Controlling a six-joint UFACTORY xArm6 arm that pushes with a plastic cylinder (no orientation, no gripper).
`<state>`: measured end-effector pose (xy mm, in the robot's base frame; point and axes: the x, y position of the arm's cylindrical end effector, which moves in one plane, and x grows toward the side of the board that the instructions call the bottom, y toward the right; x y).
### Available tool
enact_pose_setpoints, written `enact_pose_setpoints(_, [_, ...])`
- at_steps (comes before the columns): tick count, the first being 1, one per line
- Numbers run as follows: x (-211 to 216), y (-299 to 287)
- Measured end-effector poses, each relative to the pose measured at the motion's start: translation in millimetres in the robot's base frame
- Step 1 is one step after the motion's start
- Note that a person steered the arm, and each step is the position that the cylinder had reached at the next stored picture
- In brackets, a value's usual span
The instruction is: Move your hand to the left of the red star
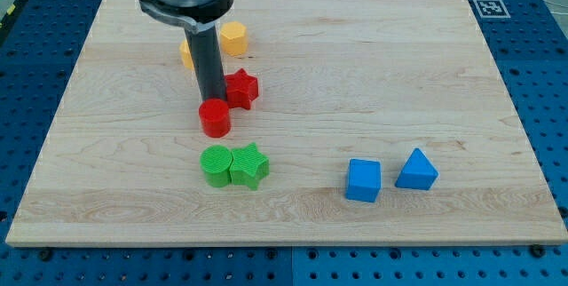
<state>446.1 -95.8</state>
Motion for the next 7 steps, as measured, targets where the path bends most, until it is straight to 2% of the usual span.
enact_pose_setpoints(4, [29, 5])
enact_pose_setpoints(6, [27, 5])
enact_pose_setpoints(7, [8, 3])
